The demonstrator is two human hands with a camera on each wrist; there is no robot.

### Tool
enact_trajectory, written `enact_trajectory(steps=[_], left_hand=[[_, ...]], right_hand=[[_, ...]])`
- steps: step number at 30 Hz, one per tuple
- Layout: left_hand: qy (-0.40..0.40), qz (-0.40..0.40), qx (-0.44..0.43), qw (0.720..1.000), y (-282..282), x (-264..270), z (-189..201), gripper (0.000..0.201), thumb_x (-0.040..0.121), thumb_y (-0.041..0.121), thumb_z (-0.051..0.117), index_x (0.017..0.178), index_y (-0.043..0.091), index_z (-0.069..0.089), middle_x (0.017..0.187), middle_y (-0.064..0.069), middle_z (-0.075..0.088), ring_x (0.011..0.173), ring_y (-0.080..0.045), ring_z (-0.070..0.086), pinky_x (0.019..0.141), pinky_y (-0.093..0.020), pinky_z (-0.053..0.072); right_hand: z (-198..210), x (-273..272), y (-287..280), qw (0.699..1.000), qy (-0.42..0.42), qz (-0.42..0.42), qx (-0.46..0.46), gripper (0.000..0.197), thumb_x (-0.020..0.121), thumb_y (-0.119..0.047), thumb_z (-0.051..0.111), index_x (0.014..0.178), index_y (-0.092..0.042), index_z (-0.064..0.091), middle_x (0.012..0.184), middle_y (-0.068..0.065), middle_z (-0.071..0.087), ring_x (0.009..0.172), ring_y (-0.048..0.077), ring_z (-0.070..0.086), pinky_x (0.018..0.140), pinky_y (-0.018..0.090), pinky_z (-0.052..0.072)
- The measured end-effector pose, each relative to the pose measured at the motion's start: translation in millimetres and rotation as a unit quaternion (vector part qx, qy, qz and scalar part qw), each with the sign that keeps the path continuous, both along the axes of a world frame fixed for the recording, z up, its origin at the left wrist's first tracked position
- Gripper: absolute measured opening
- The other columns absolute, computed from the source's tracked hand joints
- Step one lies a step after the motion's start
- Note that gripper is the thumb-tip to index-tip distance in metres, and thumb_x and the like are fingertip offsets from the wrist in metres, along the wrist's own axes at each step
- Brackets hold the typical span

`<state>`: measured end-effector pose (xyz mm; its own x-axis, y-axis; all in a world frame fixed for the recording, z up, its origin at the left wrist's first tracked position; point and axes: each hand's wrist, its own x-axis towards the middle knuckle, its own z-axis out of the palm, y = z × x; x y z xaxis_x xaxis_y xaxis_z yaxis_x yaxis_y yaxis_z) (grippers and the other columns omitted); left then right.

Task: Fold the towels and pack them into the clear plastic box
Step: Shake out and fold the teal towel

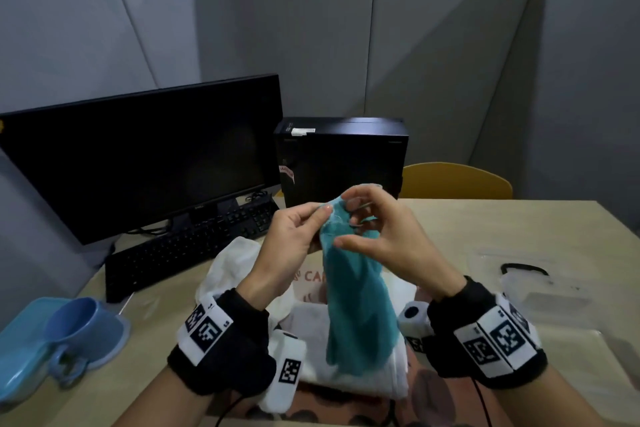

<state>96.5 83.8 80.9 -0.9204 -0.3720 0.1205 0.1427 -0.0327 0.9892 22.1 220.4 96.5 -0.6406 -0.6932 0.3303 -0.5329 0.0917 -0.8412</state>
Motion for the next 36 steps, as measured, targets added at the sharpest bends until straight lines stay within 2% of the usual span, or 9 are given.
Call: enact_trajectory(steps=[4,7,10,14,20,24,28,33,36], left_hand=[[-0.006,-0.007,-0.005,1.000,0.2,0.6,-0.7,0.024,0.093,0.017,0.048,0.100,0.008,0.070,0.091,-0.012,0.072,0.081,-0.019,0.069,0.069,-0.025,0.058],[-0.003,-0.013,-0.009,1.000,-2.6,2.2,0.2,0.018,0.089,0.013,0.054,0.095,0.010,0.070,0.086,-0.006,0.074,0.081,-0.017,0.070,0.068,-0.023,0.057],[-0.004,-0.012,-0.013,1.000,-4.1,3.4,-0.1,0.014,0.086,0.009,0.057,0.093,0.006,0.068,0.082,-0.005,0.073,0.077,-0.014,0.070,0.067,-0.022,0.058],[0.008,0.013,-0.002,1.000,-10.6,7.6,5.4,0.012,0.091,0.010,0.050,0.090,0.005,0.061,0.082,-0.005,0.072,0.084,-0.018,0.070,0.076,-0.032,0.059],[-0.052,-0.044,-0.085,0.994,-7.8,7.1,-3.4,0.025,0.082,0.016,0.065,0.106,0.017,0.056,0.112,-0.008,0.061,0.104,-0.021,0.064,0.084,-0.037,0.057],[-0.023,-0.031,-0.063,0.997,-6.5,7.8,-8.3,0.027,0.082,-0.001,0.062,0.105,0.012,0.058,0.102,-0.002,0.063,0.090,-0.013,0.068,0.074,-0.022,0.056],[-0.016,-0.019,-0.024,0.999,-22.4,13.2,-2.2,0.020,0.083,-0.006,0.057,0.092,0.010,0.063,0.088,-0.003,0.066,0.076,-0.010,0.067,0.065,-0.020,0.055],[-0.001,-0.039,0.071,0.997,-45.1,28.4,9.3,0.022,0.075,0.001,0.057,0.089,0.017,0.063,0.079,0.003,0.069,0.068,-0.008,0.066,0.054,-0.018,0.054],[-0.045,-0.021,0.056,0.997,-64.4,26.9,-1.3,0.026,0.085,-0.004,0.049,0.092,0.016,0.063,0.081,0.003,0.069,0.067,-0.007,0.065,0.053,-0.017,0.054]], right_hand=[[-4.3,8.1,-4.5,0.992,0.100,-0.077,0.016,0.033,0.081,-0.016,0.068,0.109,-0.017,0.052,0.104,-0.008,0.048,0.086,0.002,0.053,0.072,0.001,0.047],[-9.0,13.3,-7.2,0.991,0.115,-0.060,0.044,0.048,0.079,-0.032,0.069,0.120,-0.017,0.047,0.108,-0.009,0.039,0.087,-0.002,0.047,0.071,0.002,0.044],[-14.2,12.0,-11.2,0.989,0.124,-0.075,0.039,0.033,0.084,-0.021,0.065,0.112,-0.015,0.051,0.106,-0.007,0.041,0.090,0.002,0.048,0.069,0.003,0.045],[-13.1,-6.3,-7.5,0.995,0.027,-0.095,-0.025,0.015,0.086,-0.004,0.059,0.084,-0.018,0.056,0.081,-0.006,0.058,0.069,0.001,0.056,0.060,0.010,0.048],[-14.2,-7.2,-9.3,0.993,-0.110,0.018,-0.032,0.009,0.087,-0.005,0.058,0.087,-0.014,0.060,0.091,0.003,0.067,0.083,0.009,0.068,0.069,0.021,0.056],[-12.9,-9.1,-7.6,0.982,-0.175,0.030,-0.058,0.016,0.084,0.002,0.059,0.083,-0.014,0.061,0.085,0.006,0.068,0.078,0.012,0.068,0.068,0.024,0.057],[-1.1,-18.2,12.3,0.975,-0.209,0.038,-0.068,0.021,0.087,0.007,0.052,0.079,-0.012,0.058,0.077,0.001,0.065,0.071,0.010,0.065,0.065,0.022,0.057],[13.3,-47.0,42.8,0.966,-0.224,-0.065,-0.109,0.039,0.086,0.015,0.030,0.068,-0.011,0.053,0.055,-0.010,0.057,0.050,-0.001,0.055,0.045,0.012,0.044],[7.5,-68.4,44.6,0.966,-0.191,-0.148,-0.094,0.039,0.084,0.012,0.030,0.062,-0.011,0.053,0.054,-0.006,0.050,0.044,-0.001,0.046,0.039,0.009,0.034]])
